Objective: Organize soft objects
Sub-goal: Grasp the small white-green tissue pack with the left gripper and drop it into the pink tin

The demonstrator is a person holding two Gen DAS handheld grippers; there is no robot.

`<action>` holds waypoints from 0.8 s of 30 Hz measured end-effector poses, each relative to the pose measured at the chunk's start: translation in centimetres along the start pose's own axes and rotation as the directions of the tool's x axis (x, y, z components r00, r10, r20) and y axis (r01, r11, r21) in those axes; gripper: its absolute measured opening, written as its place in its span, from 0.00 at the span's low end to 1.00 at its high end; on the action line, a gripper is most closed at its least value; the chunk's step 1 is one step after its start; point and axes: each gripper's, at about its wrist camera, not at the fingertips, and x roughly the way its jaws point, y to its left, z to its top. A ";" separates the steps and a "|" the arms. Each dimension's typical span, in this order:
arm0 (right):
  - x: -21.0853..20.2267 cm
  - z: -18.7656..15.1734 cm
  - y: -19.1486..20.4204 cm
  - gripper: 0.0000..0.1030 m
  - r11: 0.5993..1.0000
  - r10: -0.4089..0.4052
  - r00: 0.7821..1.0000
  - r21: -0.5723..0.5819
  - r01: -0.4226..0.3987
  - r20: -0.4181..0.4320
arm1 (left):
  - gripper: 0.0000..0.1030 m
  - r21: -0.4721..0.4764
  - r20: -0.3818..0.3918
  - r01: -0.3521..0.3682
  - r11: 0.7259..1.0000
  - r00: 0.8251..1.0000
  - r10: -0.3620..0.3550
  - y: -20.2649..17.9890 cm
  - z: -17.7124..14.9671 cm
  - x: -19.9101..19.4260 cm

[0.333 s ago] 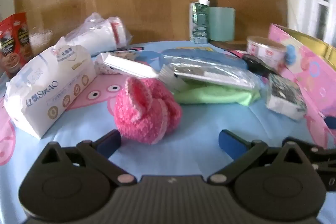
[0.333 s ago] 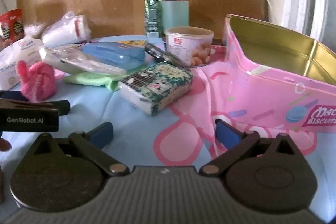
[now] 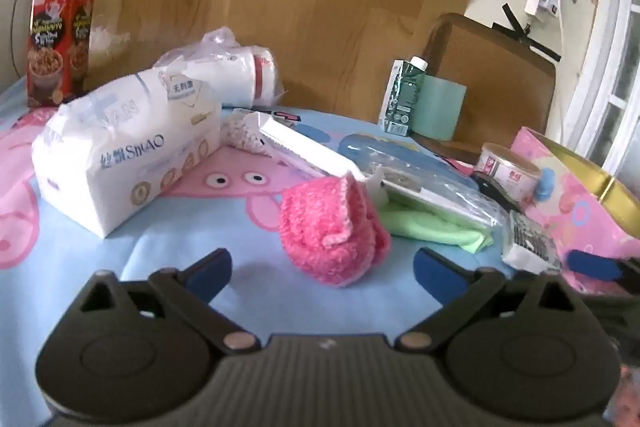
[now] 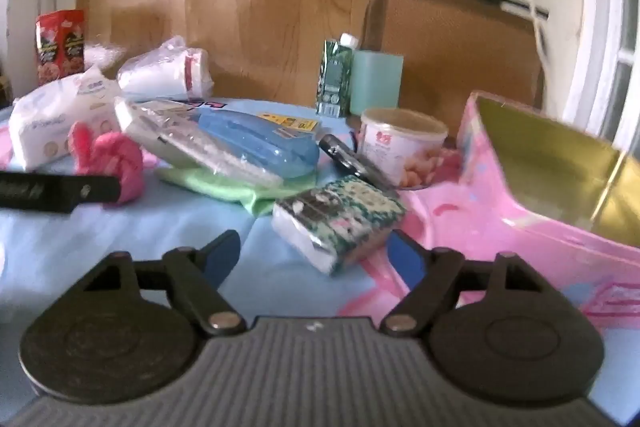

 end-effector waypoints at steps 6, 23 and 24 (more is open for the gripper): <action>2.8 0.5 -1.3 0.65 0.996 -0.015 0.998 0.092 0.020 -0.058 | 0.89 0.022 0.055 0.045 0.999 0.997 -0.046 -0.3 -0.2 -1.0; -5.8 -5.7 -1.6 0.63 0.994 0.107 0.994 -0.028 -0.106 0.030 | 0.44 0.035 -0.326 0.505 0.863 0.822 -0.467 -14.3 -1.6 1.1; -6.5 -6.2 -2.0 0.63 0.995 0.091 0.993 -0.034 -0.089 0.071 | 0.44 0.041 -0.305 0.520 0.853 0.820 -0.485 -14.6 -1.1 0.6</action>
